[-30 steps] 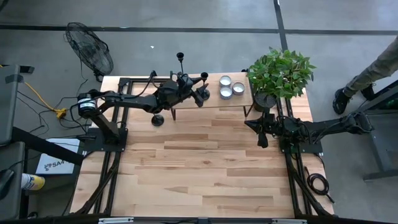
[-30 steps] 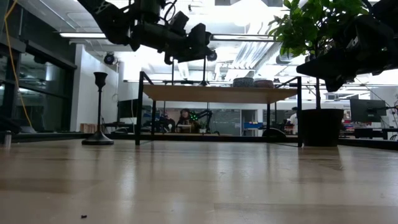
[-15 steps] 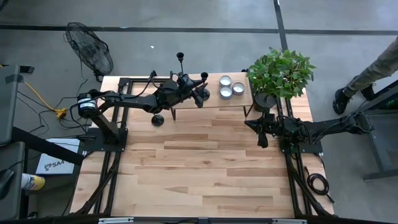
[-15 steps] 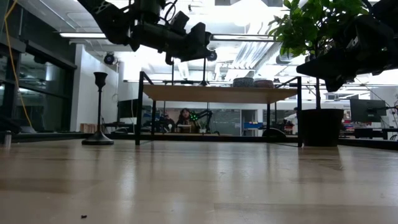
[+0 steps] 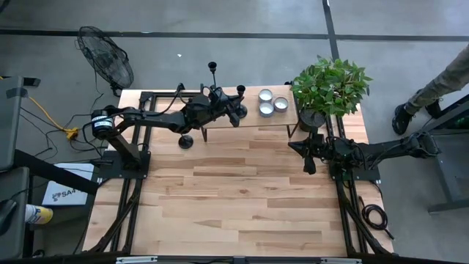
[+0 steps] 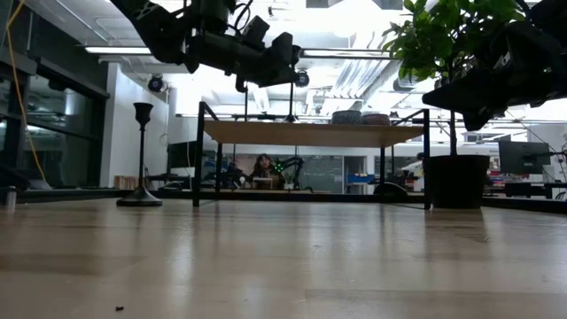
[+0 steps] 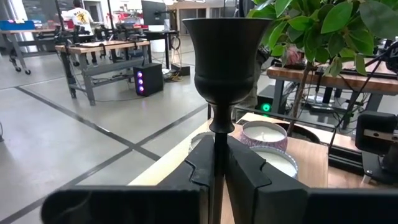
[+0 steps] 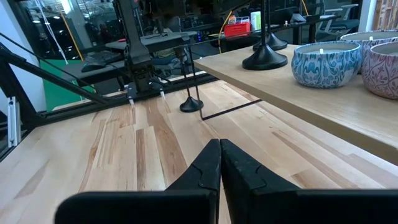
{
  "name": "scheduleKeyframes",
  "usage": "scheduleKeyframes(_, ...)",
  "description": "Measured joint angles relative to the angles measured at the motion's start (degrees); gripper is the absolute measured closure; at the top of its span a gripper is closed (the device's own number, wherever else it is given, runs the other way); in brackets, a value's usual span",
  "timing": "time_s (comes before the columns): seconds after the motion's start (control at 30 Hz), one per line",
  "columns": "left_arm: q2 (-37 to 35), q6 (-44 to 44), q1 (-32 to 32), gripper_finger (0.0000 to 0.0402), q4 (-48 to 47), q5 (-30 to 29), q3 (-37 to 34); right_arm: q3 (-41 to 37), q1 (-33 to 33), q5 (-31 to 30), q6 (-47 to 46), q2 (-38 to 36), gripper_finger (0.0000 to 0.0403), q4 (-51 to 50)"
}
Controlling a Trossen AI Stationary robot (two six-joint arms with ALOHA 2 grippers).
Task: Pick & Place candle stick holders
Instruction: Adjust the black candle holder on the shelf
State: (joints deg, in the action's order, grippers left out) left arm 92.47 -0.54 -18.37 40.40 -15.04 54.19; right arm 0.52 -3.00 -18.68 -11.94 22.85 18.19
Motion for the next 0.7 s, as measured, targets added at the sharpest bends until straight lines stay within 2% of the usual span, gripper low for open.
scheduleKeyframes(0.5, 0.0, 1.56, 0.0, 0.0382, 2.53, -2.04, 0.0, 0.0, 0.0, -0.01, 0.0, 0.0, 0.0398, 0.0)
scheduleKeyframes(0.7, 0.0, 1.79, 0.02, 0.0382, 2.74, -6.14, 0.0, 0.0, 0.02, -0.02, 0.0, 0.0, 0.0398, -0.02)
